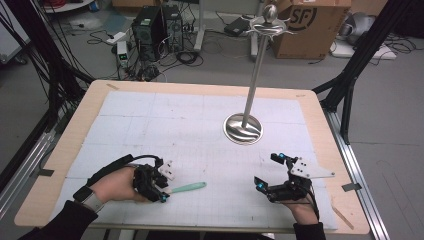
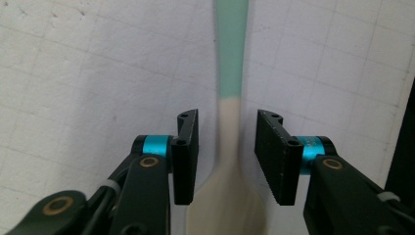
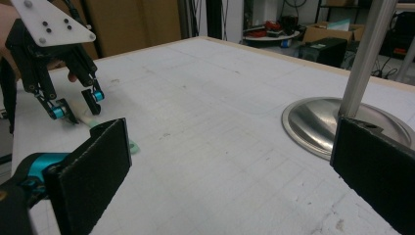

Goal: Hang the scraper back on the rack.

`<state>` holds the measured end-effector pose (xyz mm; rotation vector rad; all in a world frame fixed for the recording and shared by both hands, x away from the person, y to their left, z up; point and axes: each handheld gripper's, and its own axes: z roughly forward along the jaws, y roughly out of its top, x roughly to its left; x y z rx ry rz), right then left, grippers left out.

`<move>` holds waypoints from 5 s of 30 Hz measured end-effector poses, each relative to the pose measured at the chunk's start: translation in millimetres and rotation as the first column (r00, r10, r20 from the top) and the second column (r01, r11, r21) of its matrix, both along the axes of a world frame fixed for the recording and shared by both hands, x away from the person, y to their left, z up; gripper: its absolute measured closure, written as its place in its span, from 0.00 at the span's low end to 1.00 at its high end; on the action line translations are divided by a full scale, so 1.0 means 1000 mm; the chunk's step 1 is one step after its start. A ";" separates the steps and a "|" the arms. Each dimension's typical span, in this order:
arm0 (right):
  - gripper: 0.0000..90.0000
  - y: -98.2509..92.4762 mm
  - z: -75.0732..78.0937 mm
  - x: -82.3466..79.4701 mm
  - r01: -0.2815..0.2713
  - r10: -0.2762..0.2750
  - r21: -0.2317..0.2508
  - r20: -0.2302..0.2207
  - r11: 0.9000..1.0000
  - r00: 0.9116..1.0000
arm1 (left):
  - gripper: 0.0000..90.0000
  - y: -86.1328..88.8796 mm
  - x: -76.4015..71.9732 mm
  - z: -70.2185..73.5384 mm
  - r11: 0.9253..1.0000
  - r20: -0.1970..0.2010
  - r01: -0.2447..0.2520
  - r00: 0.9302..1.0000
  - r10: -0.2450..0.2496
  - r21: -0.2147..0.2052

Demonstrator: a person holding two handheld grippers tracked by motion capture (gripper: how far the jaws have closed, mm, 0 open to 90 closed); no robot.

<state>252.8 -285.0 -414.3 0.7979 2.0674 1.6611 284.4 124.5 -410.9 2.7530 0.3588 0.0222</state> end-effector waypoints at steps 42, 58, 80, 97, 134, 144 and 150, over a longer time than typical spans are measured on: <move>0.01 0.001 -0.001 0.000 -0.009 0.009 -0.009 0.006 1.000 1.000 | 0.89 0.036 -0.007 0.034 0.895 0.098 -0.108 0.981 0.165 -0.432; 0.01 -0.001 0.000 -0.002 -0.003 0.003 0.007 0.003 1.000 1.000 | 0.89 0.024 0.012 0.038 0.729 0.081 -0.227 0.929 0.361 -0.646; 0.01 -0.021 -0.004 0.000 0.045 -0.045 0.053 0.006 0.998 0.999 | 0.89 -0.002 0.065 0.076 0.610 0.085 -0.213 0.903 0.421 -0.763; 0.01 -0.028 -0.002 -0.002 0.052 -0.054 0.082 0.015 0.995 0.998 | 0.89 -0.019 0.088 0.118 0.587 0.168 -0.131 0.889 0.427 -0.799; 0.01 -0.033 0.002 -0.008 0.044 -0.047 0.093 0.031 0.995 0.998 | 0.89 -0.056 0.116 0.183 0.540 0.272 -0.007 0.858 0.435 -0.841; 0.01 -0.034 0.004 -0.012 0.043 -0.046 0.098 0.029 0.994 0.999 | 0.89 -0.060 0.119 0.181 0.542 0.272 -0.009 0.857 0.437 -0.840; 0.01 -0.035 0.003 -0.011 0.044 -0.047 0.097 0.029 0.994 0.998 | 0.89 -0.061 0.122 0.179 0.538 0.265 -0.017 0.856 0.443 -0.843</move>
